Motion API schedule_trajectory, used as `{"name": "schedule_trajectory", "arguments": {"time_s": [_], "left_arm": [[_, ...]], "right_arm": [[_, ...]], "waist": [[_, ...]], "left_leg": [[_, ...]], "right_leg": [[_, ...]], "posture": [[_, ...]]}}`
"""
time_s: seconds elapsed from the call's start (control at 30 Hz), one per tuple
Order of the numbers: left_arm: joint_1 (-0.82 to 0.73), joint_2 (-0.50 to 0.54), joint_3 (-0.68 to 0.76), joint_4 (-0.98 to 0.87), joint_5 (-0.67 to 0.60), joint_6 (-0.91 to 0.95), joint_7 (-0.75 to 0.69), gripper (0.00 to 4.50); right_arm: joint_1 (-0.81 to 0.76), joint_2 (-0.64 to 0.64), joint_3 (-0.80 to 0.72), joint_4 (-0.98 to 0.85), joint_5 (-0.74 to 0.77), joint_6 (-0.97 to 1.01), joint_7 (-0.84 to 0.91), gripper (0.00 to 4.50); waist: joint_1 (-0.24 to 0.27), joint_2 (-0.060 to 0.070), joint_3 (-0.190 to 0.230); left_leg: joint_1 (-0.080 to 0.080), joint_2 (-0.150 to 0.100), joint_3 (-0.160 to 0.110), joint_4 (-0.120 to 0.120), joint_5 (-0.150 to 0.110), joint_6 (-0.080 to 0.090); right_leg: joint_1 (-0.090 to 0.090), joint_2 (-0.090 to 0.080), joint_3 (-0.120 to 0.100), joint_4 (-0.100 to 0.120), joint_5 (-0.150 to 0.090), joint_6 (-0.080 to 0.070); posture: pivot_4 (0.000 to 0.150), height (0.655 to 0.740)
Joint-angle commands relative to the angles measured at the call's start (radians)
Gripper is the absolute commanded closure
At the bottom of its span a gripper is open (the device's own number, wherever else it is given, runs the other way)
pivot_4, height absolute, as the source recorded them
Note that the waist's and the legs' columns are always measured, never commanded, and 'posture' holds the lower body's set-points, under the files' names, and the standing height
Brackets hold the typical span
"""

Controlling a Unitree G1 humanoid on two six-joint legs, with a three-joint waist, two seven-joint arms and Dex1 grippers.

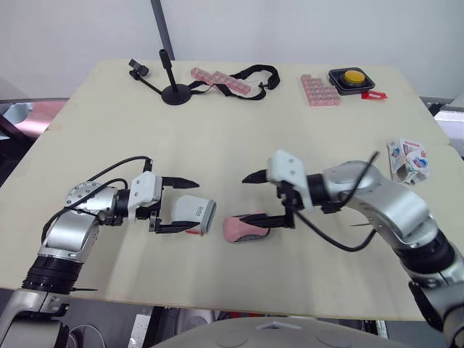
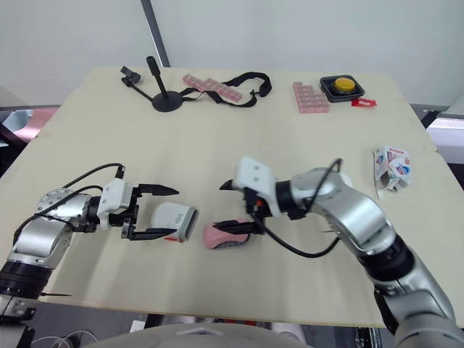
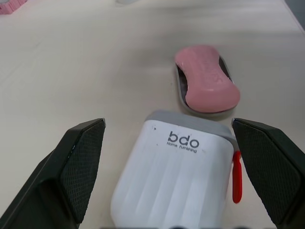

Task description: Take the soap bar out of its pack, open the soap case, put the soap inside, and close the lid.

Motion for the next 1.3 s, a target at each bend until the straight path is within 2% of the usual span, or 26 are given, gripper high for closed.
{"name": "schedule_trajectory", "arguments": {"time_s": [0.03, 0.17, 0.33, 0.67, 0.87, 1.3], "left_arm": [[0.009, 0.033, 0.023, -0.024, -0.009, -0.004, -0.019, 0.00], [0.020, 0.045, 0.023, -0.027, -0.006, -0.010, -0.027, 0.00], [0.022, 0.047, 0.022, -0.026, -0.001, -0.019, -0.028, 0.00], [0.016, 0.083, 0.034, 0.004, 0.012, -0.055, -0.054, 0.00], [-0.006, 0.124, 0.020, 0.063, 0.046, -0.130, -0.104, 0.00], [-0.112, 0.105, -0.092, 0.186, 0.157, -0.187, -0.148, 0.00]], "right_arm": [[0.177, -0.029, -0.162, 0.065, 0.019, -0.289, 0.143, 0.02], [0.362, -0.031, -0.295, 0.202, 0.058, -0.476, 0.266, 0.02], [0.462, -0.051, -0.390, 0.395, 0.045, -0.639, 0.370, 0.02], [0.457, -0.081, -0.400, 0.706, -0.011, -0.931, 0.539, 0.02], [0.420, -0.073, -0.375, 0.733, -0.009, -0.965, 0.531, 0.02], [0.404, -0.068, -0.331, 0.670, -0.007, -0.935, 0.485, 0.02]], "waist": [[0.005, 0.000, 0.000], [0.000, -0.001, 0.000], [-0.023, -0.001, -0.001], [-0.023, -0.001, -0.001], [-0.022, -0.001, -0.001], [-0.020, -0.001, -0.001]], "left_leg": [[0.000, 0.000, 0.000, 0.001, 0.000, 0.001], [-0.001, 0.000, 0.000, 0.001, -0.001, 0.002], [0.000, 0.000, 0.000, 0.001, -0.001, 0.002], [0.000, 0.000, -0.001, 0.005, -0.005, 0.012], [0.000, 0.000, -0.002, 0.008, -0.006, 0.014], [-0.001, 0.000, -0.002, 0.009, -0.005, 0.015]], "right_leg": [[0.000, 0.000, 0.000, 0.000, 0.000, 0.000], [0.000, -0.001, 0.000, -0.001, 0.000, 0.000], [0.002, -0.001, 0.000, -0.003, 0.000, 0.000], [0.004, -0.002, -0.002, -0.003, 0.000, -0.001], [0.004, -0.002, -0.003, -0.003, 0.000, -0.001], [0.002, -0.003, -0.003, -0.001, -0.001, -0.001]], "posture": [[0.150, 0.7400], [0.150, 0.7400], [0.150, 0.7400], [0.150, 0.7400], [0.150, 0.7400], [0.150, 0.7400]]}}
